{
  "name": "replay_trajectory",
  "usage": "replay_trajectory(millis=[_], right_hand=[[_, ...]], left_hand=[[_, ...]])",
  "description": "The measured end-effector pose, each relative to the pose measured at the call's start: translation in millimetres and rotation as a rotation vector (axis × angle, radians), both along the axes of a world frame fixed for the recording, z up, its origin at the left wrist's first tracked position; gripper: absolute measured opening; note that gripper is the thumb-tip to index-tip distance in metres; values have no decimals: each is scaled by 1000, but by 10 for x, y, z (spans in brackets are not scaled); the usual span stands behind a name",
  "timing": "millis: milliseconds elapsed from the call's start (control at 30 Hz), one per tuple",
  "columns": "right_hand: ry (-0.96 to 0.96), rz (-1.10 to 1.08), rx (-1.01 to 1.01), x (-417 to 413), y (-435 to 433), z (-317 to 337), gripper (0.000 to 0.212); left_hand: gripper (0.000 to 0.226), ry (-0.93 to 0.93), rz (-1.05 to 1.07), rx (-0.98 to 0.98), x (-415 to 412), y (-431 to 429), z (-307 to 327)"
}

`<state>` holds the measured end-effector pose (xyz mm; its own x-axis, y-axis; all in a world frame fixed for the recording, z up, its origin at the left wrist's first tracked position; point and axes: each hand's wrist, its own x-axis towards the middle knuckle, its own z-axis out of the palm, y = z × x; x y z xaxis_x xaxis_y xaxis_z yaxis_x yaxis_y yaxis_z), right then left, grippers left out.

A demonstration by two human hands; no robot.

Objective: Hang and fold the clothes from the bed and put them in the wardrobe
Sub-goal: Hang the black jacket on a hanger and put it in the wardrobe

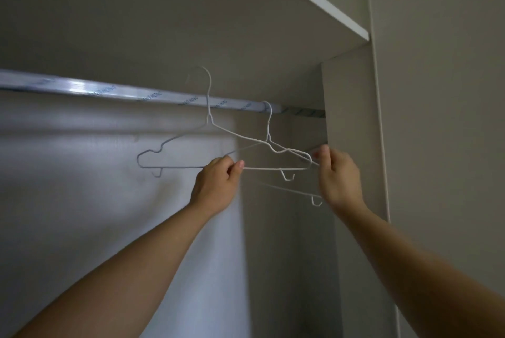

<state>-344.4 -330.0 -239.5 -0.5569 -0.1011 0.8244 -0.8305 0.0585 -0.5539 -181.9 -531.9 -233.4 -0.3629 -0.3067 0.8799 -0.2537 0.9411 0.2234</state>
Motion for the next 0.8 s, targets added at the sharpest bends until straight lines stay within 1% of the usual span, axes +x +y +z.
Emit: replay_trajectory(millis=[67, 100, 167, 233, 300, 333, 400, 467, 533, 600, 667, 733, 800], right_hand=[[-192, 290, -143, 173, 23, 110, 59], [-239, 368, -179, 253, 45, 157, 61], [-188, 400, -163, 404, 108, 188, 60], [-92, 292, -63, 527, 177, 132, 57], [-50, 161, 45, 634, 281, 9, 55], [-43, 147, 71, 686, 351, -67, 53], [-68, 225, 26, 784, 514, -240, 48], [-154, 311, -80, 842, 681, -432, 36], [-257, 310, -153, 848, 790, -655, 23], [-328, 248, -170, 825, 860, -881, 15], [-338, 148, -146, 790, 922, -1064, 21], [-284, 28, -80, 721, 978, -1170, 37], [-227, -101, 50, 654, 1047, -1175, 51]], left_hand=[[40, -21, -22, -21, 45, 66, 53], [41, -38, -28, -36, 64, 100, 76], [42, -88, -30, -76, 88, 181, 84], [41, -178, -32, -151, 104, 288, 15], [40, -322, -33, -272, 115, 422, -108], [40, -397, -32, -350, 121, 497, -176], [39, -512, -49, -511, 135, 664, -296], [36, -592, -97, -668, 127, 853, -405], [30, -639, -129, -847, 92, 1067, -503], [23, -645, -182, -961, 68, 1292, -592], [20, -623, -251, -1068, 22, 1456, -668], [17, -613, -288, -1185, -54, 1536, -728], [18, -572, -371, -1250, -124, 1532, -751]])
